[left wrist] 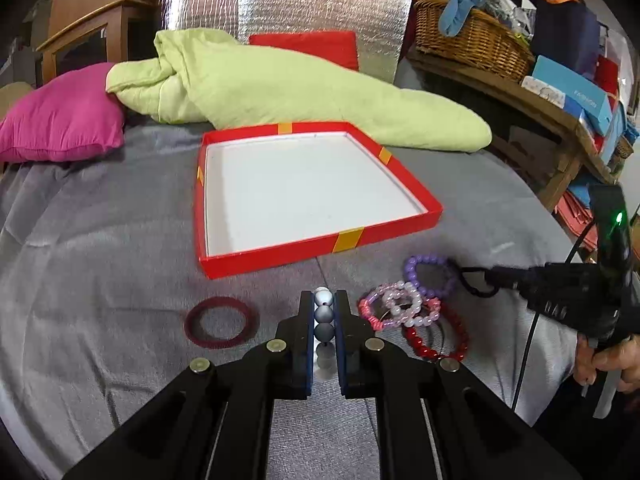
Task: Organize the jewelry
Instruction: 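Carry both items into the red tray and open both tools to release them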
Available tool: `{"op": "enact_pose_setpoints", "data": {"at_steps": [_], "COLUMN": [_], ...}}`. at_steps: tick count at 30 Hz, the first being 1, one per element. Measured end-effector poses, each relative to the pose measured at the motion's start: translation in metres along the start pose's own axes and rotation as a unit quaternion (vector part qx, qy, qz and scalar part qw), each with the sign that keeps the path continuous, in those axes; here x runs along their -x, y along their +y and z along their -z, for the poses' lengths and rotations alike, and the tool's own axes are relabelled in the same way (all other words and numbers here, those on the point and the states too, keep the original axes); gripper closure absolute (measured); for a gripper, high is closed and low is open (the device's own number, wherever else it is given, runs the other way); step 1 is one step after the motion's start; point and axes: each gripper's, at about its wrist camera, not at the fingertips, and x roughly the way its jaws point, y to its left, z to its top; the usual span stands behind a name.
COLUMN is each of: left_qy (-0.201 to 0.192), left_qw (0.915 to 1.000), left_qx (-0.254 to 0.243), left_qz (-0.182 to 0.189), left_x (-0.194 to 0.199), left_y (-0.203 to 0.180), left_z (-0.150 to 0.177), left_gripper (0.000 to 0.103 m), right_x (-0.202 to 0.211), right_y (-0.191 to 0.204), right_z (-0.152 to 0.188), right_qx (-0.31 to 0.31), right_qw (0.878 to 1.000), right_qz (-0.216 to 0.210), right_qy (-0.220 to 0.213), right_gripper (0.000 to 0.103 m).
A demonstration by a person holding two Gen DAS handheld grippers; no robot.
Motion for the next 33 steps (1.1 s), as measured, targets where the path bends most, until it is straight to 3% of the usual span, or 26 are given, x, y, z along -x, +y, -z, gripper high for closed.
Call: {"op": "enact_pose_setpoints", "data": {"at_steps": [7,12,15,19,28,29,31,33], "left_qy": [-0.038,-0.060,-0.062,-0.018,0.035,0.040,0.046,0.041], "left_qw": [0.9993,0.9980,0.9976,0.9984,0.9952,0.9947,0.9934,0.9923], "left_qx": [0.002,0.005,0.013,0.030,0.026,0.025,0.023,0.012], "left_qz": [-0.004,-0.021,-0.027,-0.045,-0.087,-0.091,-0.102,-0.116], "left_x": [0.017,0.005,-0.016,-0.054,-0.092,-0.095,-0.095,-0.092], "left_y": [0.006,0.010,0.018,0.031,0.042,0.042,0.040,0.037], "left_z": [-0.040,-0.075,-0.081,-0.080,-0.073,-0.073,-0.070,-0.068], "left_gripper": [0.093,0.093,0.093,0.093,0.091,0.089,0.066,0.051], "right_x": [0.026,0.018,-0.009,-0.058,-0.097,-0.096,-0.097,-0.095], "right_y": [-0.004,0.004,0.006,0.016,0.004,0.003,0.004,0.008], "right_z": [-0.022,-0.060,-0.079,-0.095,-0.092,-0.091,-0.088,-0.087], "right_qx": [-0.052,-0.056,-0.060,-0.055,-0.070,-0.073,-0.074,-0.065], "right_qw": [0.993,0.989,0.990,0.994,0.995,0.995,0.995,0.995], "right_qz": [-0.075,-0.083,-0.074,-0.066,-0.065,-0.066,-0.067,-0.061], "right_qy": [-0.073,-0.113,-0.102,-0.063,0.014,0.019,0.032,0.035], "right_gripper": [0.097,0.097,0.097,0.097,0.095,0.095,0.094,0.092]}}
